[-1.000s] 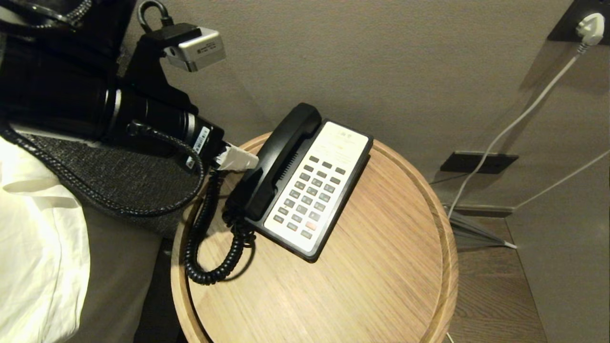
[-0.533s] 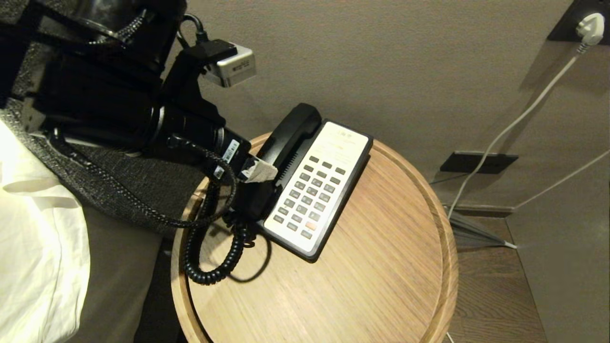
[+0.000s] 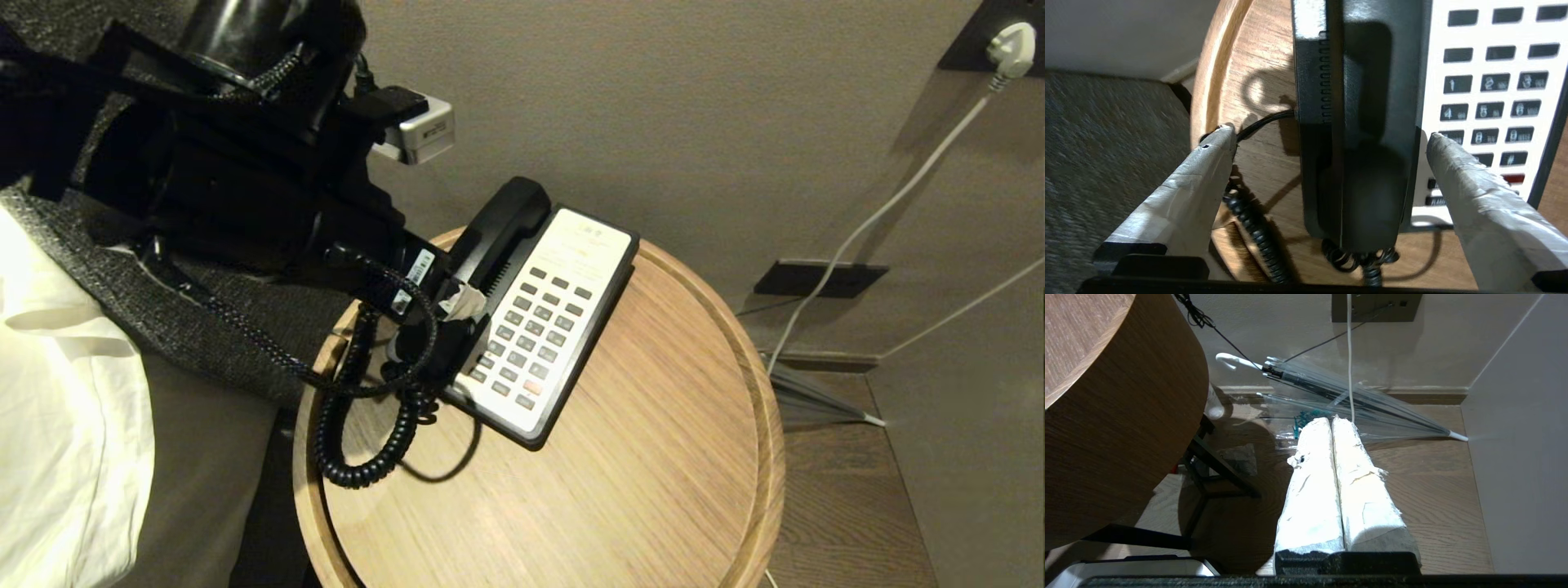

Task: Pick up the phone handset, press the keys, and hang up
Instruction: Pick up the desk phone handset

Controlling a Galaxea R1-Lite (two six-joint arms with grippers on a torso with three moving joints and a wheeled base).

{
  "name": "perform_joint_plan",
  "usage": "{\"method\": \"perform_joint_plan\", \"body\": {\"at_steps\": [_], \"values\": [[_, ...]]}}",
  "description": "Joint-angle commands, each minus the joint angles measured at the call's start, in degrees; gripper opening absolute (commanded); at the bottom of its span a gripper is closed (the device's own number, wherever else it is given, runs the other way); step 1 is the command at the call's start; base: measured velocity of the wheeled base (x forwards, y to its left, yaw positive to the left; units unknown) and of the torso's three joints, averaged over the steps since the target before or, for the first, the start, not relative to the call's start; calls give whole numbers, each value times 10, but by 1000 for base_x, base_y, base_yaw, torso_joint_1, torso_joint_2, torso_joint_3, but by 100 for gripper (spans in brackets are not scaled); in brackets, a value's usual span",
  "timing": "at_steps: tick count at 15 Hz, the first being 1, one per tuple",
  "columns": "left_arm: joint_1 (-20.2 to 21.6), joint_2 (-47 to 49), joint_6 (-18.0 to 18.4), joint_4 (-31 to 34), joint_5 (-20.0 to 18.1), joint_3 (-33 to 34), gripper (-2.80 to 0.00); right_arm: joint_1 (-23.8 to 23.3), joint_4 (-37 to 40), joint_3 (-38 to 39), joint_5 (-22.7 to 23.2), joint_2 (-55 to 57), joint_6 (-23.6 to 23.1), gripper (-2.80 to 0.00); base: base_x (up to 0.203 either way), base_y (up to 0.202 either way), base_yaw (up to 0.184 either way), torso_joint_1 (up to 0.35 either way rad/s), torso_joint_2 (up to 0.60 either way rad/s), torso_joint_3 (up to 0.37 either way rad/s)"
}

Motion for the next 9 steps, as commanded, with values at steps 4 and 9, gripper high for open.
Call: {"method": "perform_joint_plan", "body": {"at_steps": [4, 9], "values": [[-3, 5, -26, 0, 1, -2, 0, 0, 0, 11, 0, 0, 0, -280, 0, 0, 0, 0, 0, 0], [-4, 8, -35, -2, 1, -2, 0, 0, -1, 11, 0, 0, 0, -280, 0, 0, 0, 0, 0, 0]]}}
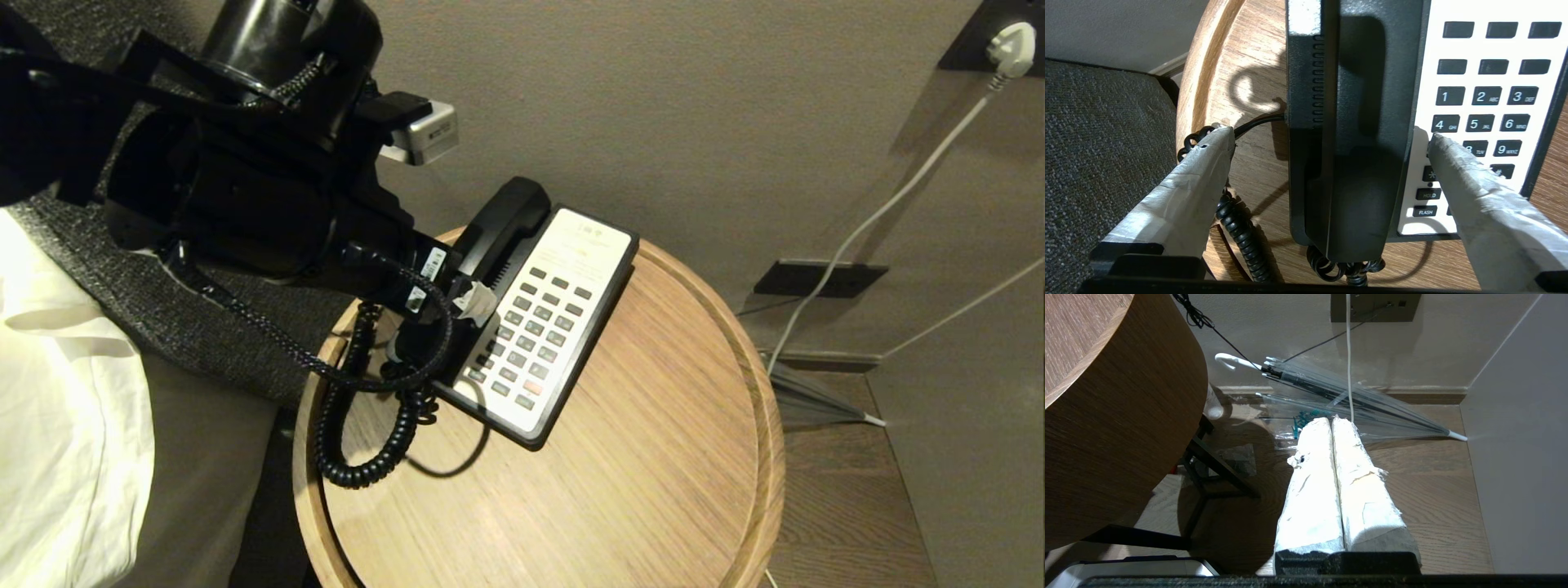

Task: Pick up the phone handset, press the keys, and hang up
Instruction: Pick up the desk phone handset

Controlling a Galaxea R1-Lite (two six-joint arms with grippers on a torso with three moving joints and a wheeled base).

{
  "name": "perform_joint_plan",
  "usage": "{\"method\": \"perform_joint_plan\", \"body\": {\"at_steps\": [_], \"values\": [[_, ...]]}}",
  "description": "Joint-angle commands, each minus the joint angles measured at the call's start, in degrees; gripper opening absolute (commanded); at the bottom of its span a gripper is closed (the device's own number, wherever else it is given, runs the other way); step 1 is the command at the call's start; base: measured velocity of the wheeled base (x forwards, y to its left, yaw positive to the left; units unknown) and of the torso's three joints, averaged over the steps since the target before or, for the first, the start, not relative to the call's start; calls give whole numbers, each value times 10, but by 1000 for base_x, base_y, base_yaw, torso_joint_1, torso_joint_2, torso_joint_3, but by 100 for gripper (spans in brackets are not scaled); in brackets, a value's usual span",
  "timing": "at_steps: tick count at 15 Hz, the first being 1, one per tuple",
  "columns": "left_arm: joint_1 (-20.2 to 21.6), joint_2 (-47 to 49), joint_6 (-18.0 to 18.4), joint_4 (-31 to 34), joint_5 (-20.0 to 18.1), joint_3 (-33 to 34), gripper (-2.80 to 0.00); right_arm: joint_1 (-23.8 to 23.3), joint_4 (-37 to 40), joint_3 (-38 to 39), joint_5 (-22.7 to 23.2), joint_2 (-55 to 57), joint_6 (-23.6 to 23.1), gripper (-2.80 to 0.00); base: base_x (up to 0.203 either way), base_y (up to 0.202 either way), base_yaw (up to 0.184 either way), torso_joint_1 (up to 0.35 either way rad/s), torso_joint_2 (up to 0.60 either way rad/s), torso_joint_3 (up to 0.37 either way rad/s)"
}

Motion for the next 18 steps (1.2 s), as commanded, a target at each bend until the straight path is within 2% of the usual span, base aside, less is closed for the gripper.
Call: {"method": "perform_joint_plan", "body": {"at_steps": [1, 2, 14, 18], "values": [[1, 1, 0, 3, 1, 1, 0, 0, -1, 11, 0, 0, 0, -280, 0, 0, 0, 0, 0, 0], [1, 2, 0, 2, 2, 0, -280, 0, -1, 11, 0, 0, 0, -280, 0, 0, 0, 0, 0, 0], [-4, -1, 1, 1, 3, -1, -280, 0, -1, 11, 0, 0, 0, -280, 0, 0, 0, 0, 0, 0], [-7, -3, -1, 1, 14, -11, -280, 0, -1, 11, 0, 0, 0, -280, 0, 0, 0, 0, 0, 0]]}}
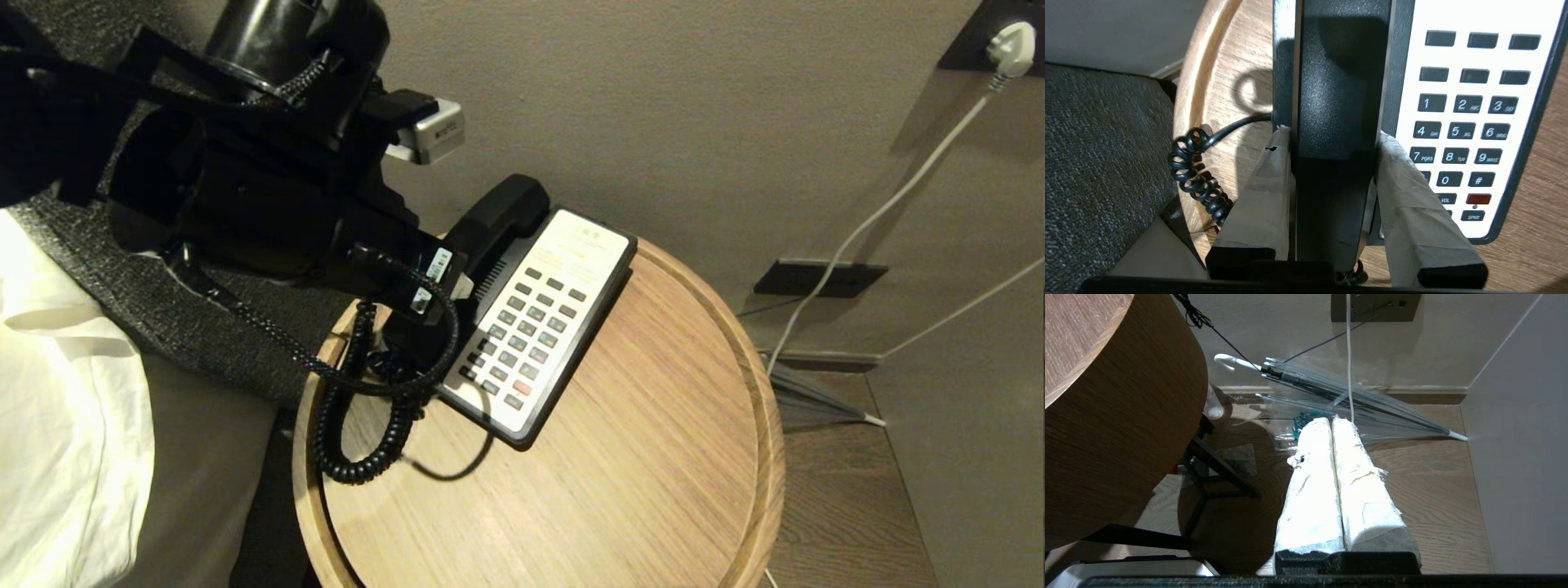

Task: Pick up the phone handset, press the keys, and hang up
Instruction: Pick up the desk phone handset

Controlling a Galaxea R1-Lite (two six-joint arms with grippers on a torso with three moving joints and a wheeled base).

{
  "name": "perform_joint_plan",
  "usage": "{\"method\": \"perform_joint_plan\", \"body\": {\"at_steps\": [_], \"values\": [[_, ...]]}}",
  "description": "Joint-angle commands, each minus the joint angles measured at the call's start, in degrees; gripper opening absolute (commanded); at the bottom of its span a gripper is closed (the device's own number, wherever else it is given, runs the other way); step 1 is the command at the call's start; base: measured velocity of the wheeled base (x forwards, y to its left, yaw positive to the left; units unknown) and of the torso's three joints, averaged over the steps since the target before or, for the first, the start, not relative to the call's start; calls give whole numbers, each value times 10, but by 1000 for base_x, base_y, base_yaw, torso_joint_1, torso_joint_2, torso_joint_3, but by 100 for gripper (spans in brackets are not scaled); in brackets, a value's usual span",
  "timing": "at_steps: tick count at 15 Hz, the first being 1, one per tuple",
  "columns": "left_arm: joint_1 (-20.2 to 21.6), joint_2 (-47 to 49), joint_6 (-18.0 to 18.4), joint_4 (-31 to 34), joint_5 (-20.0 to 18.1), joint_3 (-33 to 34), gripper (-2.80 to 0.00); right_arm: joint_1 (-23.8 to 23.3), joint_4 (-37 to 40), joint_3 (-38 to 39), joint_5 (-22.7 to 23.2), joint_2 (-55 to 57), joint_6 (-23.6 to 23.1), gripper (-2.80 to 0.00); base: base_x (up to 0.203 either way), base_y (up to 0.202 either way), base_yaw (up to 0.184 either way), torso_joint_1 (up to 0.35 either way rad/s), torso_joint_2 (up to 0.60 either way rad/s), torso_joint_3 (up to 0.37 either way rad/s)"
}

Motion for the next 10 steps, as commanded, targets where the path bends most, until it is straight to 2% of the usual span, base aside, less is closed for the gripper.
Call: {"method": "perform_joint_plan", "body": {"at_steps": [1, 6, 10], "values": [[-1, -2, 0, 1, 2, -14, -280, 0, -1, 11, 0, 0, 0, -280, 0, 0, 0, 0, 0, 0], [-2, -10, -4, 2, 14, -57, -280, 0, -1, 11, 0, 0, 0, -280, 0, 0, 0, 0, 0, 0], [-2, -39, -64, 2, 15, -56, -280, 0, 0, 11, 0, 0, 0, -280, 0, 0, 0, 0, 0, 0]]}}
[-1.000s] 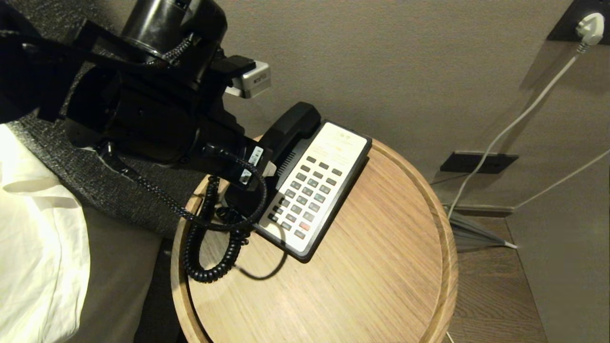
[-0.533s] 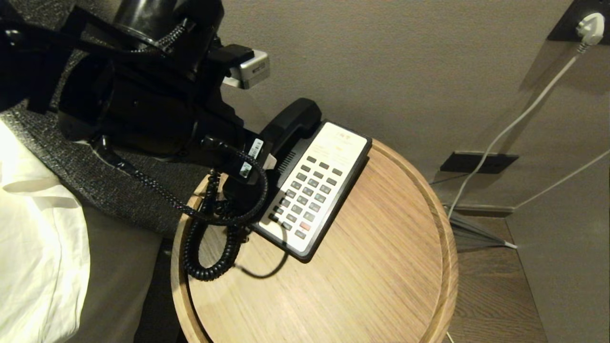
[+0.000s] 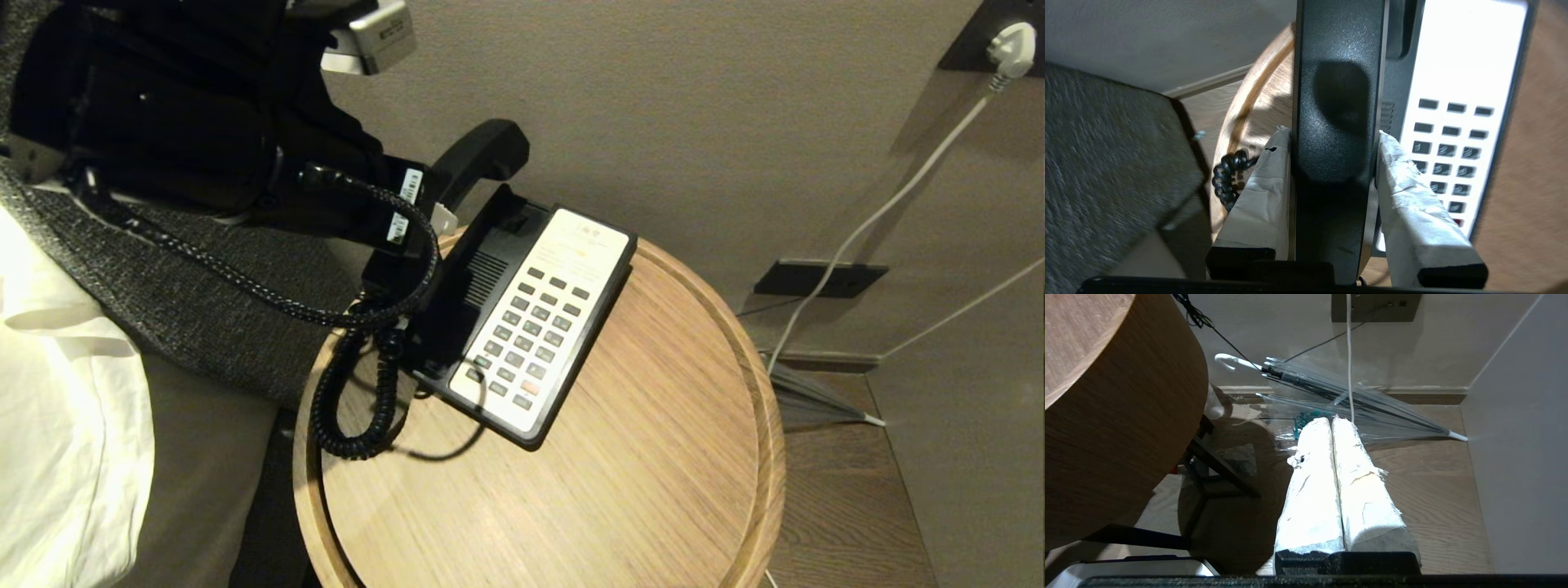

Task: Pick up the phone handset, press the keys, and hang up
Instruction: Pick up the desk phone handset, then dial the number

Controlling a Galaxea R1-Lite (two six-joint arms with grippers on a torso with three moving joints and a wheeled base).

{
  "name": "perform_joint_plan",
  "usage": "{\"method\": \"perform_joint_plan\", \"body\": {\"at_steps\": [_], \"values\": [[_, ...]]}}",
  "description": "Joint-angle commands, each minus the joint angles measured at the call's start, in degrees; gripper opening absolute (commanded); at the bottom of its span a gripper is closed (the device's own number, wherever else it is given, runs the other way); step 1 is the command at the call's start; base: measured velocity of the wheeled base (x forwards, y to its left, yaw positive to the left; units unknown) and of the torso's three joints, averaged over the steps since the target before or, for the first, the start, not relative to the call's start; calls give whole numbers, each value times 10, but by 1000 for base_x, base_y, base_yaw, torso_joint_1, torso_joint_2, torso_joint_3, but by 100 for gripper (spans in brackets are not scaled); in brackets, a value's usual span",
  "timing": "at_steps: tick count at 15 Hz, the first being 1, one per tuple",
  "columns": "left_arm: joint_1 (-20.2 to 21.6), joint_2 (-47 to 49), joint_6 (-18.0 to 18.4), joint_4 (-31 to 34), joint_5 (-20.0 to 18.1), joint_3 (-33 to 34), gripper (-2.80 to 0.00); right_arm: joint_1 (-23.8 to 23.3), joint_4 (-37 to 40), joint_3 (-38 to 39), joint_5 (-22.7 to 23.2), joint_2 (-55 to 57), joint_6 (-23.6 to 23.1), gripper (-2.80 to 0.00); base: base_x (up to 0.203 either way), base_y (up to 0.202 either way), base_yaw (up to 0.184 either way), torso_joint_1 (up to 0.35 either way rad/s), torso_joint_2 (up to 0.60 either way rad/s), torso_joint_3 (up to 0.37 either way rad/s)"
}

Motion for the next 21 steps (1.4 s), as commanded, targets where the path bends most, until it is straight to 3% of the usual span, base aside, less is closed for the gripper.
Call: {"method": "perform_joint_plan", "body": {"at_steps": [1, 6, 8, 11, 14, 16, 21], "values": [[0, -27, -30, 3, 0, 2, -280, 0, -1, 11, 0, 0, 0, -280, 0, 0, 0, 0, 0, 0], [0, -117, -82, 4, -5, 59, -280, 0, 0, 11, 0, 0, 0, -280, 0, 0, 0, 0, 0, 0], [1, -176, -130, 2, -18, 106, -280, 0, -1, 11, 0, 0, -1, -280, 0, 0, 0, 0, 0, 0], [2, -278, -232, -4, -53, 176, -280, 0, -1, 11, 0, 0, 0, -280, 0, 0, 0, 0, 0, 0], [2, -368, -311, -69, -75, 255, -280, 0, 0, 11, 1, 0, -1, -280, 0, 0, 0, 0, 0, 0], [2, -397, -319, -102, -74, 281, -280, 0, -1, 11, 0, 0, 0, -280, 0, 0, 0, 0, 0, 0], [2, -415, -321, -104, -71, 285, -280, 0, 2, 11, 1, 0, -6, -280, 0, 0, 0, 0, 0, 0]]}}
